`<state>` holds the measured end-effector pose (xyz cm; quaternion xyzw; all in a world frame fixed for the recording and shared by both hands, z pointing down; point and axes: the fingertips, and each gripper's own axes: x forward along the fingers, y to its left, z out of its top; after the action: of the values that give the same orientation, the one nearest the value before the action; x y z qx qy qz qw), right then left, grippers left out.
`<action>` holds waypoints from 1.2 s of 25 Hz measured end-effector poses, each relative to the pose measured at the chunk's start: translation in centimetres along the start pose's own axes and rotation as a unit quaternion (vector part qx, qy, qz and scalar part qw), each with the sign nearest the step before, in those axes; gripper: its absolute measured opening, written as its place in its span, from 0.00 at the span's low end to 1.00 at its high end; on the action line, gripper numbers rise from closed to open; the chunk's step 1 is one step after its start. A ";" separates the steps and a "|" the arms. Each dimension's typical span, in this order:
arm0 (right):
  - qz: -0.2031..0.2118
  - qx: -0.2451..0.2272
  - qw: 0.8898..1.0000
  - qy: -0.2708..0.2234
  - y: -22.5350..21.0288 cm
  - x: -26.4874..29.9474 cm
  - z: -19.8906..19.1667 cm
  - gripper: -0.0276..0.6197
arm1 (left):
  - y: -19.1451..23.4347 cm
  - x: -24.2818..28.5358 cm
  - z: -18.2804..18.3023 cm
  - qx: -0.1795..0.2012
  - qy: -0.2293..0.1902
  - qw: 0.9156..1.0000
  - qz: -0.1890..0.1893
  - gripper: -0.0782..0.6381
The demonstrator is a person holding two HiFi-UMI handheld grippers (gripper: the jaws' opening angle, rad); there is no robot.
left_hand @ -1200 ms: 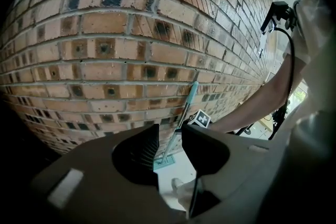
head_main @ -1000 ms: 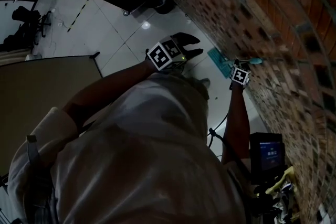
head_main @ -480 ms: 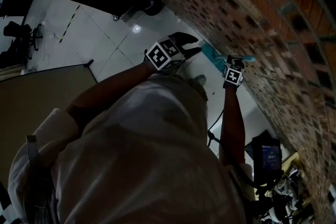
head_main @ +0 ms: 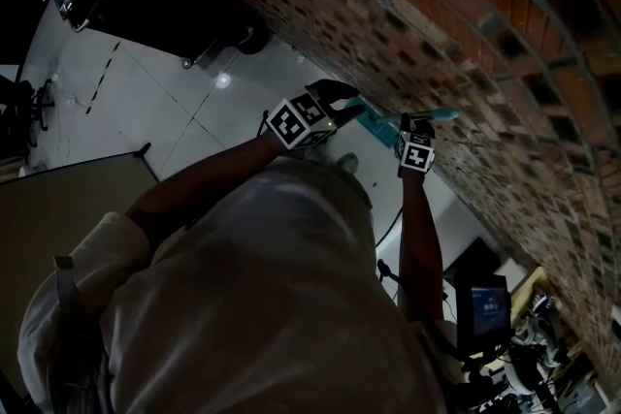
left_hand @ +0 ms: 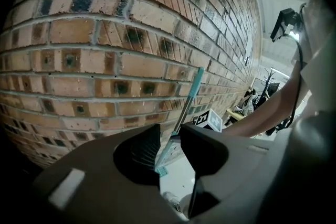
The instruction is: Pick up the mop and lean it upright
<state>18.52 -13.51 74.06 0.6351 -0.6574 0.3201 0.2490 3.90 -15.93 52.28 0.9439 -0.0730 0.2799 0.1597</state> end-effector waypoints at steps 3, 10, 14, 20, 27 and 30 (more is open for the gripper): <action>-0.004 0.003 1.000 -0.006 -0.3 -1.0 0.6 0.21 | 0.1 0.4 0.8 0.004 -0.017 1.000 0.001 0.30; -0.006 -0.001 1.000 -0.022 -0.2 -4.0 2.5 0.21 | -0.6 1.1 1.7 0.006 -0.030 0.999 -0.012 0.30; 0.004 -0.003 0.999 -0.043 0.2 -6.1 4.3 0.21 | -0.6 1.1 2.4 -0.002 -0.039 0.999 -0.013 0.30; 0.020 -0.016 0.998 -0.064 1.1 -9.1 6.9 0.21 | -0.7 1.6 3.2 -0.011 -0.050 0.999 -0.008 0.30; 0.035 -0.028 0.994 -0.101 2.1 -13.4 10.1 0.21 | -0.9 2.0 3.9 -0.025 -0.063 0.998 -0.002 0.30; 0.041 -0.032 0.992 -0.115 2.4 -15.3 11.4 0.21 | -1.0 2.1 3.6 -0.035 -0.067 0.997 0.003 0.30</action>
<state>18.10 -11.63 54.96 0.6319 -0.7169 0.2340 0.1789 7.71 -16.37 50.32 0.9539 -0.0957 0.2141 0.1871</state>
